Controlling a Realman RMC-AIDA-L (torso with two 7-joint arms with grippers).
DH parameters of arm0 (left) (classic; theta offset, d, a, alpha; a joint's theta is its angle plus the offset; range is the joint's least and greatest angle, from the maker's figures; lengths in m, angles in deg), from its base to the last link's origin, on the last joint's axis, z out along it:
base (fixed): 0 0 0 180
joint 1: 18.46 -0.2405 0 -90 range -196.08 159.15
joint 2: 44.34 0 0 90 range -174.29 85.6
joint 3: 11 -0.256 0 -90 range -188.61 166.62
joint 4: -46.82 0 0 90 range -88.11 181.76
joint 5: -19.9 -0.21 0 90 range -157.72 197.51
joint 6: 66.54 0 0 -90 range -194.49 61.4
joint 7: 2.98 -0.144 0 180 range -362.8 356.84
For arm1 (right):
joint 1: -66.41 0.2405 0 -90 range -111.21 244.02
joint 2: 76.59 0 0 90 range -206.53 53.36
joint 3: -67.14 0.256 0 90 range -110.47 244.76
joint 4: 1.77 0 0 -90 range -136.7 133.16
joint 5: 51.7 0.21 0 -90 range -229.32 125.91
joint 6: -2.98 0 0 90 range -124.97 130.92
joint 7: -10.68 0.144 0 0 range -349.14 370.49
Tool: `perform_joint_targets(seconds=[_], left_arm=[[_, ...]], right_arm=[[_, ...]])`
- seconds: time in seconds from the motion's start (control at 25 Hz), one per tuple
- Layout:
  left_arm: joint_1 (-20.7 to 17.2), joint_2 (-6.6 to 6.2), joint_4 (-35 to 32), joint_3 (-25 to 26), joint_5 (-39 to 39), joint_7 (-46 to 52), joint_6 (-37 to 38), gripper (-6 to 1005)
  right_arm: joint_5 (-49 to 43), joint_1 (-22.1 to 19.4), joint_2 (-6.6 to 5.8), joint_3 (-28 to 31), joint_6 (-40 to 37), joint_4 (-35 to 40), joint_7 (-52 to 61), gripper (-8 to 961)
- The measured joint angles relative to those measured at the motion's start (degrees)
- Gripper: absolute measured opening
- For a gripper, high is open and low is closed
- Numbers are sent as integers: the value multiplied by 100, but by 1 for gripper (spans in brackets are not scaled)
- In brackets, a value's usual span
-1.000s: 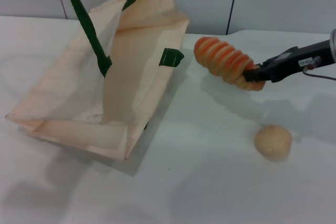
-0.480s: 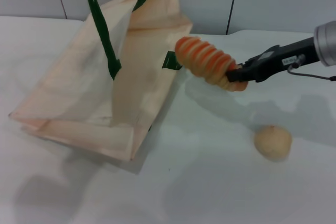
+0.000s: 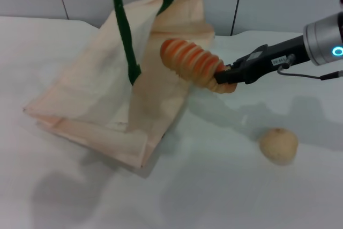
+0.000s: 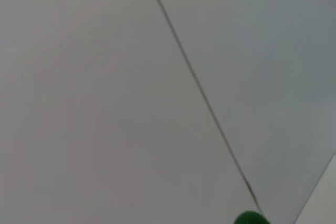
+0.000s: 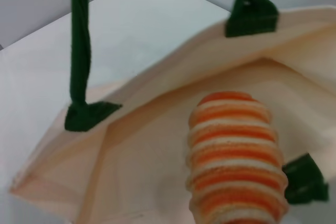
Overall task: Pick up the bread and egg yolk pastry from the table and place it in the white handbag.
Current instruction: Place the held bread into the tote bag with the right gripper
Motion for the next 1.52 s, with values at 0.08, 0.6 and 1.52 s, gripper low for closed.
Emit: perform_joint_targets(seconds=[0.08, 0.6, 1.52], left_arm=[[27, 0, 10, -52, 3, 5, 11, 114], [48, 1, 19, -376, 151, 52, 79, 114], [64, 0, 58, -507, 192, 69, 157, 114]], right_arm=[[-1, 12, 0, -1, 67, 86, -2, 226], [-244, 6, -11, -18, 1184, 1191, 109, 220], [-187, 140, -68, 6, 1663, 1545, 118, 217]])
